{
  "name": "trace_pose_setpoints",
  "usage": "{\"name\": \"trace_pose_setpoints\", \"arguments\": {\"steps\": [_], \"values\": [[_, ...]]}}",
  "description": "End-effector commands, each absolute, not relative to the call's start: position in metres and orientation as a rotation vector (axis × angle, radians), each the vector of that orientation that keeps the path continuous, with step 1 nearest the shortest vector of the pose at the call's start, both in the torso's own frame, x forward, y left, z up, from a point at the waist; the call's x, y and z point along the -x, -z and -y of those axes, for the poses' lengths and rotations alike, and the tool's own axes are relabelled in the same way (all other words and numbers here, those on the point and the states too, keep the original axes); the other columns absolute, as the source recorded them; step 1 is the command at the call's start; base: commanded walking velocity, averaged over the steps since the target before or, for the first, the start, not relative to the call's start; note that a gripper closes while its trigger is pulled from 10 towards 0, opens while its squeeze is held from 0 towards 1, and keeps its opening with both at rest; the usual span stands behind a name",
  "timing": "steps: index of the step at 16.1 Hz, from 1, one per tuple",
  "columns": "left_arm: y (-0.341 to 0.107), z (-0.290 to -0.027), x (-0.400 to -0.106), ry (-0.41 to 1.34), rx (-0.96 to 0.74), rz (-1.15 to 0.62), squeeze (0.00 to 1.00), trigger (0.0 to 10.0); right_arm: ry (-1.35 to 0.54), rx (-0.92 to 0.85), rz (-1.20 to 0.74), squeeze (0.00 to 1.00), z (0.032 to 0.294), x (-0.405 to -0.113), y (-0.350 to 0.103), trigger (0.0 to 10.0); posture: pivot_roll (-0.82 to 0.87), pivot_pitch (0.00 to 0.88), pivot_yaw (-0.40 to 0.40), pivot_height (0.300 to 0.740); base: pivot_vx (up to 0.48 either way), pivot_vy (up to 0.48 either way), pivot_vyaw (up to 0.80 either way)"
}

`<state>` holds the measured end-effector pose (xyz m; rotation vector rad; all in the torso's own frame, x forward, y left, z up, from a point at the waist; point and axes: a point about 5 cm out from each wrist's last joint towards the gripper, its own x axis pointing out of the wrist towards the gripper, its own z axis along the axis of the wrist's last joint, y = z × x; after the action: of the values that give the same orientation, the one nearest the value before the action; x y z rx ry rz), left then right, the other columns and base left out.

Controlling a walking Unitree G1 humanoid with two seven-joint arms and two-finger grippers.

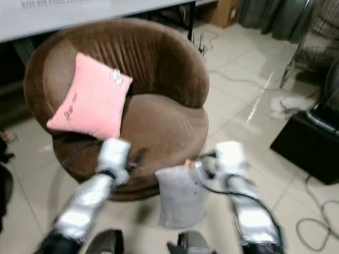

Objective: Move the pillow to the sofa from floor

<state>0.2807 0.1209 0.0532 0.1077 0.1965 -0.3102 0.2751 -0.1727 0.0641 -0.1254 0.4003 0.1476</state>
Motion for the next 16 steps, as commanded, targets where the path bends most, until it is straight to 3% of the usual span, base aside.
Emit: {"name": "trace_pose_setpoints", "arguments": {"steps": [1, 5, 8, 16], "values": [[-0.059, -0.120, -0.281, 0.298, -0.108, -0.172, 0.00, 10.0, -0.149, 0.131, -0.430, 0.00, 0.178, -0.274, -0.058, 10.0, -0.05, 0.020, -0.037, 0.654, 0.345, 0.000, 0.00], [-0.060, -0.133, -0.276, 0.273, -0.135, -0.174, 0.00, 10.0, -0.198, 0.163, -0.446, 0.00, 0.167, -0.281, -0.050, 10.0, 0.00, 0.010, -0.033, 0.654, 0.000, 0.000, 0.00], [-0.061, -0.131, -0.278, 0.291, -0.159, -0.172, 0.00, 10.0, -0.197, 0.171, -0.448, 0.00, 0.167, -0.282, -0.046, 10.0, -0.01, 0.009, -0.017, 0.654, 0.000, 0.000, 0.62], [-0.063, -0.126, -0.282, 0.312, -0.174, -0.174, 0.00, 10.0, -0.160, 0.148, -0.443, 0.00, 0.171, -0.283, -0.043, 10.0, -0.02, 0.008, 0.000, 0.654, 0.000, -0.372, 0.08]]}}
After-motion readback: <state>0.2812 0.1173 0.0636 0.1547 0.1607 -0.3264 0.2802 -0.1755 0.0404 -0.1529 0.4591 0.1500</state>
